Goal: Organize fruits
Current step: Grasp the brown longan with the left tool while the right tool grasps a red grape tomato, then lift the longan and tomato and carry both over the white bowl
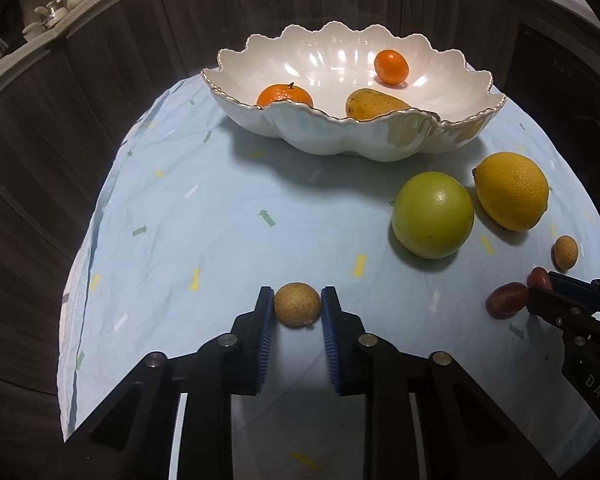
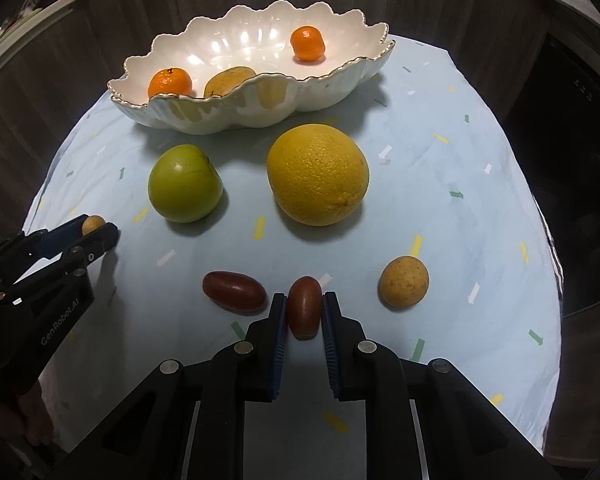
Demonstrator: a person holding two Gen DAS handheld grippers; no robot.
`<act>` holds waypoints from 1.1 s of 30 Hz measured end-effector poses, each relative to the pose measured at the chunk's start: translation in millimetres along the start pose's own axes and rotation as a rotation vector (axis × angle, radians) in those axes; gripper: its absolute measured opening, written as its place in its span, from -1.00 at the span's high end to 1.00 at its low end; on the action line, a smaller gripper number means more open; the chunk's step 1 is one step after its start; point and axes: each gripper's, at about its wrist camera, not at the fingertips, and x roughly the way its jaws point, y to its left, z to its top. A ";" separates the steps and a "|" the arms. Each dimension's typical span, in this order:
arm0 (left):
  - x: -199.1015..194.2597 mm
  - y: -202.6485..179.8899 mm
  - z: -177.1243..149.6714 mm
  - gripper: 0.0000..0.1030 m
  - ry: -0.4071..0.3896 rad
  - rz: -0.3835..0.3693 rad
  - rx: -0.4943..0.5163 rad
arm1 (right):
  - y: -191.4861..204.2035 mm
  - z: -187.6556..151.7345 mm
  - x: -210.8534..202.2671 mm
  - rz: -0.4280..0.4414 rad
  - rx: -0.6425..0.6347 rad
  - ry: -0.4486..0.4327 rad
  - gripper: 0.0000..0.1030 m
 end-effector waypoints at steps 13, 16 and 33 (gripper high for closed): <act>-13.9 -0.8 1.1 0.54 -0.028 0.009 0.015 | -0.8 0.1 -11.9 0.000 0.005 -0.030 0.65; -19.0 -1.6 1.4 0.54 -0.036 0.011 0.017 | -1.0 0.1 -15.5 0.000 0.005 -0.041 0.65; -57.9 0.3 19.1 0.54 -0.114 0.023 0.013 | -1.9 12.2 -51.0 -0.008 0.006 -0.149 0.65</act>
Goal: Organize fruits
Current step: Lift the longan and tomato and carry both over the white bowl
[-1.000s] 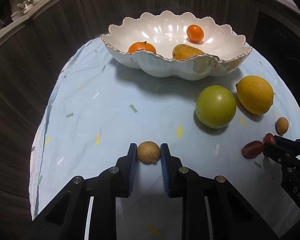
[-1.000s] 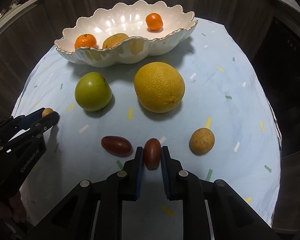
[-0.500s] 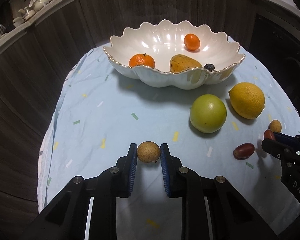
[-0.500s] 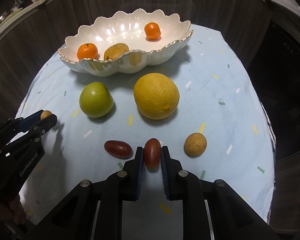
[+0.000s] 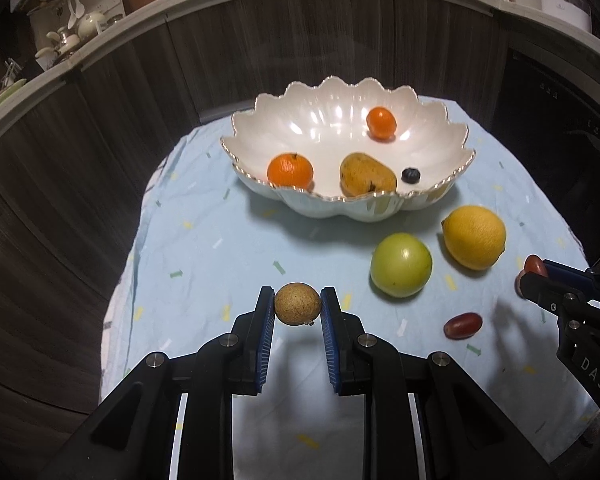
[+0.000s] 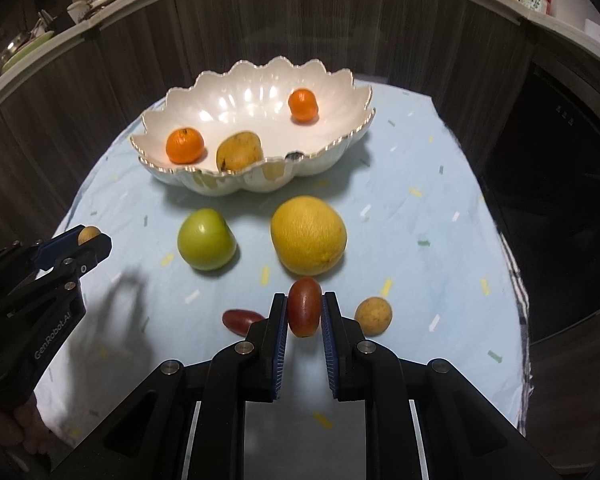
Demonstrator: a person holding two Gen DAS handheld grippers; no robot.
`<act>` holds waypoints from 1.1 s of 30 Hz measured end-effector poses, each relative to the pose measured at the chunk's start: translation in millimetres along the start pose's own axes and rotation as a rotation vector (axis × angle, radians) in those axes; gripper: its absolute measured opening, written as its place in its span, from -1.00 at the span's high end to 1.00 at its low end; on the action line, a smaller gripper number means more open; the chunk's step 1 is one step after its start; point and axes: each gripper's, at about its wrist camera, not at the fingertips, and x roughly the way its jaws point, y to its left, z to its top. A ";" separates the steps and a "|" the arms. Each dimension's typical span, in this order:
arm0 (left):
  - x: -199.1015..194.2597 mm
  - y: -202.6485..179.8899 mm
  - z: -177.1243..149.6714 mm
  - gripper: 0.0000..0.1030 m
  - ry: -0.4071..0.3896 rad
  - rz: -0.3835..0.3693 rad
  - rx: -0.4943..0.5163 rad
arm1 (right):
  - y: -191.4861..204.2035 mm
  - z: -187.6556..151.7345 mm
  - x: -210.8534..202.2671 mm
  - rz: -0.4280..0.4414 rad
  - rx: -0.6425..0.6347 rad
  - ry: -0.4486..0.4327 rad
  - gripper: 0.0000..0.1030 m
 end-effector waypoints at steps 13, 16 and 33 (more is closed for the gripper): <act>-18.9 -2.5 32.8 0.54 -0.059 -0.001 0.010 | -11.1 28.5 -16.0 -0.004 0.020 -0.080 0.65; -21.0 -1.8 43.5 0.54 -0.069 -0.011 0.005 | -14.0 39.6 -20.1 -0.004 0.021 -0.104 0.65; -16.1 2.4 100.1 0.54 -0.114 -0.042 -0.009 | -25.0 104.0 -16.5 0.017 0.017 -0.200 0.65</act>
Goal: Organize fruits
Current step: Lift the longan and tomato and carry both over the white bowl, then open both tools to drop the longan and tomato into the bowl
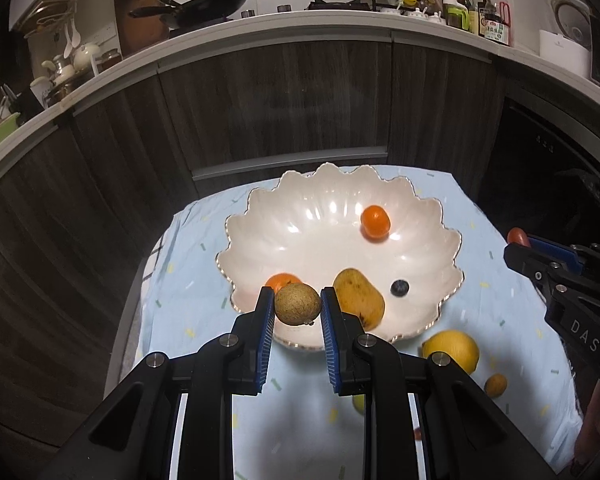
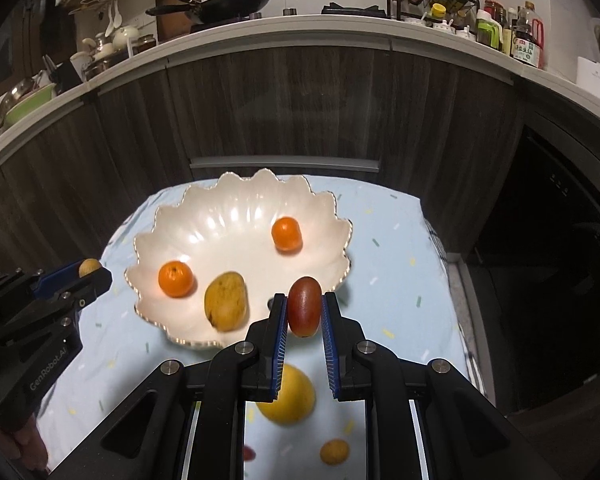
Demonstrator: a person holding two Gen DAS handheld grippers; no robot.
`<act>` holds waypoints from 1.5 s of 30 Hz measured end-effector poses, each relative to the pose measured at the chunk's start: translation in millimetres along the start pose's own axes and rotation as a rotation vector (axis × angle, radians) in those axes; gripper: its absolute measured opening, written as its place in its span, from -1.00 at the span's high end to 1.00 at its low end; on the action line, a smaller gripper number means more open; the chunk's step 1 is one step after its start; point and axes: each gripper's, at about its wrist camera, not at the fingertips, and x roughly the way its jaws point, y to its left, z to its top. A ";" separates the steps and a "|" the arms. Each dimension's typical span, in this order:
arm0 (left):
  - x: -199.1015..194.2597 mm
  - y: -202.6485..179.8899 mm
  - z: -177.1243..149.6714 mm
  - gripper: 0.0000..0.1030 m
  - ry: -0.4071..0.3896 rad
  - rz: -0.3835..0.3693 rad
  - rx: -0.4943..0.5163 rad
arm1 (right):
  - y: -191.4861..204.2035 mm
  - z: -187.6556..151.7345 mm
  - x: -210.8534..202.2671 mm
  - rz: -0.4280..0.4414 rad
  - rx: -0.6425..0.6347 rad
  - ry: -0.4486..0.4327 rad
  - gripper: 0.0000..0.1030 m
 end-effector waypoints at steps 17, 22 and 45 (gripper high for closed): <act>50.6 9.0 13.2 0.54 0.073 -0.053 -0.034 | 2.2 19.4 50.2 0.021 -0.009 0.053 0.65; 64.6 11.1 10.9 0.54 0.104 -0.066 -0.039 | 2.2 18.6 67.0 0.030 -0.003 0.089 0.65; 69.6 10.6 8.7 -0.03 0.139 -0.027 -0.032 | 3.0 18.9 68.3 0.003 -0.028 0.098 -0.21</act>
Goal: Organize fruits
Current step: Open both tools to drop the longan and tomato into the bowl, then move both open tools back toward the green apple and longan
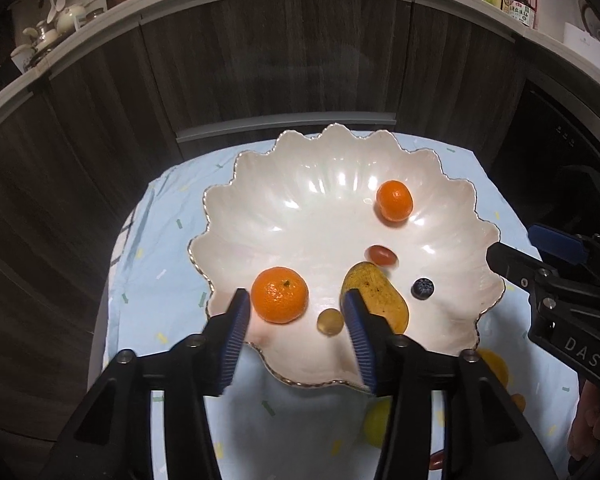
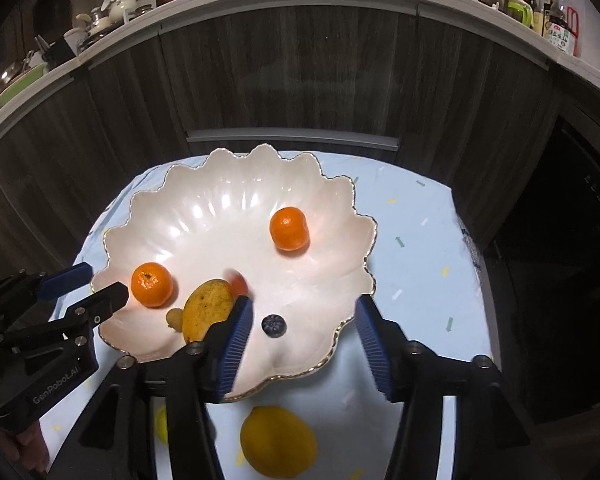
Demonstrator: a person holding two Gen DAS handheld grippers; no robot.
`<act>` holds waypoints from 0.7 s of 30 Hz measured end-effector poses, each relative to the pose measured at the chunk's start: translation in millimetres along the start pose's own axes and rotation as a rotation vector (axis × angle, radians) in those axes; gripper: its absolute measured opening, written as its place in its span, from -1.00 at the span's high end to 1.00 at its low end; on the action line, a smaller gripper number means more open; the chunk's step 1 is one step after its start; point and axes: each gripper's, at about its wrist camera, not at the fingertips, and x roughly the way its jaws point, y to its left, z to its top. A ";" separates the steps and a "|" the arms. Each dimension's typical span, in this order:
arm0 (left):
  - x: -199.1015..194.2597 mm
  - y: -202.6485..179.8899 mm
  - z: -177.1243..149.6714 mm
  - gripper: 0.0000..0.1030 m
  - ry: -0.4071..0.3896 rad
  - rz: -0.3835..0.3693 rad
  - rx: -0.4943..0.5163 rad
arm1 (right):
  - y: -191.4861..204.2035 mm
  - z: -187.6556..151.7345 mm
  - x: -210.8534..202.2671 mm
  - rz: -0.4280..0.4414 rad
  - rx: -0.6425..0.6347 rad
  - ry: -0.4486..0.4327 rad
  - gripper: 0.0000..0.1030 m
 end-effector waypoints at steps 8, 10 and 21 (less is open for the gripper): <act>-14.6 -0.2 3.1 -0.30 -0.030 0.026 -0.003 | -3.9 0.7 -13.0 -0.014 0.009 -0.028 -0.33; -18.5 -0.3 3.3 -0.31 -0.034 0.030 -0.003 | -4.3 0.5 -16.0 -0.017 0.010 -0.032 -0.33; -40.2 -2.7 2.5 -0.33 -0.063 0.039 -0.005 | -6.7 -0.2 -36.6 -0.023 0.016 -0.064 -0.33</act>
